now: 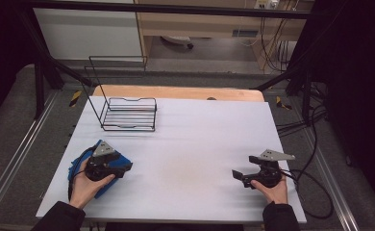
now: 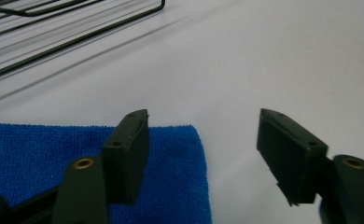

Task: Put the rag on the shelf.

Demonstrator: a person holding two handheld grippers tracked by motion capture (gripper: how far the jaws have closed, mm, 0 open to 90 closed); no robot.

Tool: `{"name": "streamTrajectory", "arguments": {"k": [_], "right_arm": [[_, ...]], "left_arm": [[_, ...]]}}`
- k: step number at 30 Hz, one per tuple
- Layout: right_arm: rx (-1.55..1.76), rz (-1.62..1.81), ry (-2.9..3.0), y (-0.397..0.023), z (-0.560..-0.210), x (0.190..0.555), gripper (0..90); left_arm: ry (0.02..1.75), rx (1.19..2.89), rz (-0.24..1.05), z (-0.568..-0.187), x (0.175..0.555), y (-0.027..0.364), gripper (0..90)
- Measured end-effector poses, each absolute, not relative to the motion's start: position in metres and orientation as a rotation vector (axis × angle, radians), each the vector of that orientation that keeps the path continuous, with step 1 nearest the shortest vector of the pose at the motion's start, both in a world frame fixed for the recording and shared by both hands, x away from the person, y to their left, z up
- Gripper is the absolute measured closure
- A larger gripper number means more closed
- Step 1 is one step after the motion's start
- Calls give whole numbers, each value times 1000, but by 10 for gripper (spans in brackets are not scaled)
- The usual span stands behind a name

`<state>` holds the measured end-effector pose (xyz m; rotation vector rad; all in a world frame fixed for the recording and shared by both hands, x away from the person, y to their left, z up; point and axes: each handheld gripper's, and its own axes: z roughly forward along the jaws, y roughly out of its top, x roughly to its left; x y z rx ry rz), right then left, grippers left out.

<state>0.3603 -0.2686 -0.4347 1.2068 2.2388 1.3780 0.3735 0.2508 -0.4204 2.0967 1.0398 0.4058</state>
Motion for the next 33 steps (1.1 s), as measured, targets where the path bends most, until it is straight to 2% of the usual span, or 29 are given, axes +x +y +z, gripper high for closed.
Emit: {"name": "streamTrajectory", "arguments": {"k": [1, 2, 3, 10, 24, 33], "right_arm": [[1208, 1375, 2241, -268, -435, 360, 16], [1208, 1375, 2241, -268, -435, 360, 16], [1209, 1377, 2241, -268, -435, 360, 16], [1201, 1374, 2246, -268, -435, 361, 17], [1202, 1377, 2246, -268, -435, 361, 17], [1206, 1380, 2245, -268, -435, 361, 18]], "left_arm": [[1042, 2103, 402, -421, 373, 251, 420], [1042, 2108, 399, -422, 373, 251, 420], [1048, 2115, 400, -423, 373, 251, 461], [1073, 2156, 402, -433, 377, 250, 574], [1104, 2203, 434, -442, 381, 243, 712], [1128, 2197, 439, -442, 383, 243, 834]]}}
